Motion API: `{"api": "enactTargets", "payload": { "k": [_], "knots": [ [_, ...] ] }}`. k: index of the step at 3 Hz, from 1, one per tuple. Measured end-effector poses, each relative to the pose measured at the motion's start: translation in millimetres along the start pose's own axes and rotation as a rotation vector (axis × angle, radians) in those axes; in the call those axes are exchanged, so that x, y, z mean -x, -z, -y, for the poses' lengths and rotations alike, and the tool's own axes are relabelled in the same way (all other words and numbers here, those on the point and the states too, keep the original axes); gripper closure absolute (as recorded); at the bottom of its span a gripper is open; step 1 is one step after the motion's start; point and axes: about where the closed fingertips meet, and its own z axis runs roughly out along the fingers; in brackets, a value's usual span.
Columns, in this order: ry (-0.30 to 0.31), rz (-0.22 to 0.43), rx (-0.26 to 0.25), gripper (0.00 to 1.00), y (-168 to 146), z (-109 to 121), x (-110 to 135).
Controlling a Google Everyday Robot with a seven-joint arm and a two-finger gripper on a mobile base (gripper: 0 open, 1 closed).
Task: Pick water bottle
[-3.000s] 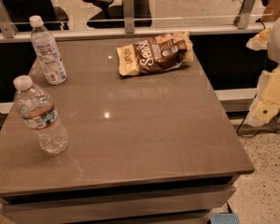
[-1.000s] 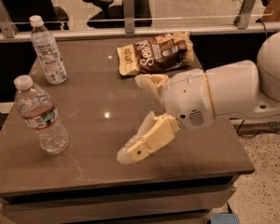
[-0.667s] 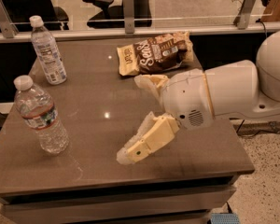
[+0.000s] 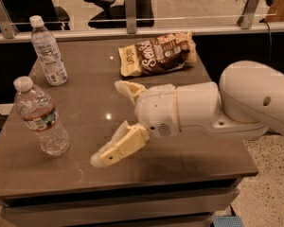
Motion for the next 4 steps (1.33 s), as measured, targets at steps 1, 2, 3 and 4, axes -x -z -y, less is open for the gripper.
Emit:
{"api": "enactTargets", "payload": {
  "k": [1,2,3,4],
  "knots": [
    [0.021,0.047,0.030,0.00,-59,0,-6],
    [0.019,0.101,0.048,0.00,-107,-1,-1],
    [0.014,0.158,0.061,0.00,-147,-1,15],
    [0.012,0.186,0.073,0.15,-173,-4,22]
  ]
}}
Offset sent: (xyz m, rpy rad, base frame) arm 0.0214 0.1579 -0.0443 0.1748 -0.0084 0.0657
